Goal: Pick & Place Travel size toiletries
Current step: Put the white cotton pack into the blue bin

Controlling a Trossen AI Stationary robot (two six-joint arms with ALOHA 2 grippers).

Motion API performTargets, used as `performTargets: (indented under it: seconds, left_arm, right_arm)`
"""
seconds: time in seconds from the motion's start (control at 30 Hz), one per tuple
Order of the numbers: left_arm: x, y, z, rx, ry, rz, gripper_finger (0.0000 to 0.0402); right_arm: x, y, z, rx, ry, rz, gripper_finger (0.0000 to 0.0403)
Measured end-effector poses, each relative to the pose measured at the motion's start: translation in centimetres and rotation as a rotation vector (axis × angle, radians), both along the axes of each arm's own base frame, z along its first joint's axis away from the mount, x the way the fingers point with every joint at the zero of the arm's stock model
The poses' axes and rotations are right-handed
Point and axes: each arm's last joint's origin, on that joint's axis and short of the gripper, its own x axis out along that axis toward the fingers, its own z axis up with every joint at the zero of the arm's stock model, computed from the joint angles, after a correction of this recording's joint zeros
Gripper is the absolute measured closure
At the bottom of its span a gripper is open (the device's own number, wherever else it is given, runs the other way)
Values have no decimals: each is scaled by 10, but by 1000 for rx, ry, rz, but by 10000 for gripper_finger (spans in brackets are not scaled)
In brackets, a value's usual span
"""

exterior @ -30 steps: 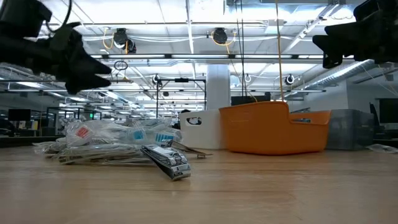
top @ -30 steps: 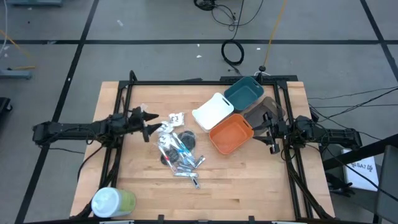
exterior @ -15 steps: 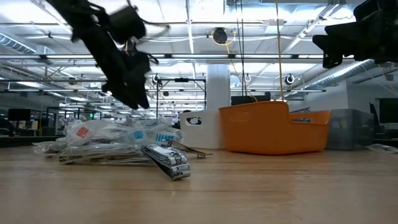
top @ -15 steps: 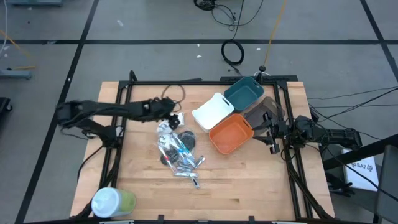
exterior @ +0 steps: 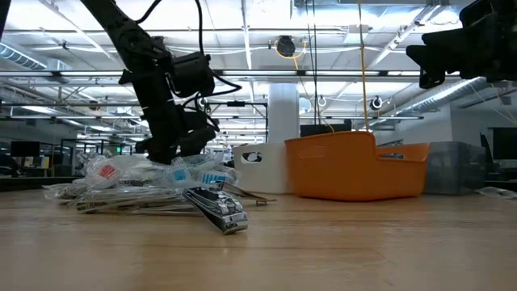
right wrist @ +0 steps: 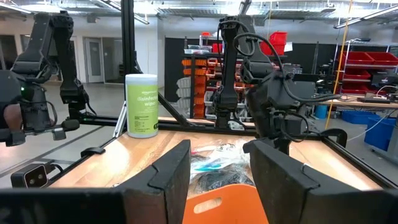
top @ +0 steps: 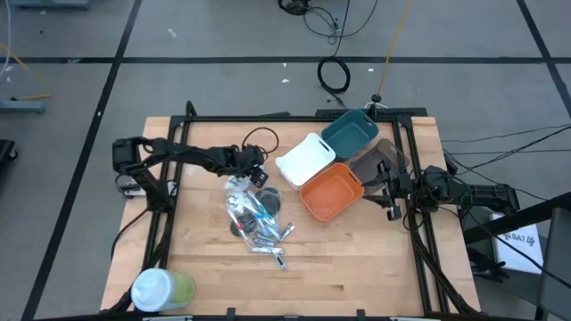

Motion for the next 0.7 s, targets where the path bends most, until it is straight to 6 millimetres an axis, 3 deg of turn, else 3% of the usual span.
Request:
performTargets:
  seconds: [0.13, 0.37, 0.5, 0.7]
  left_arm:
    - [0, 0, -2, -10, -5, 21, 217]
    - [-1, 0, 8, 6, -32, 3, 380]
    - [-5, -1, 26, 60, -80, -13, 387]
    - [-8, -17, 77, 292, -226, -151, 395]
  right_arm:
    - [0, 0, 0, 0, 0, 0, 248]
    - [0, 0, 0, 0, 0, 0, 248]
    - [0, 0, 0, 0, 0, 0, 248]
    - [0, 0, 1, -12, -14, -16, 248]
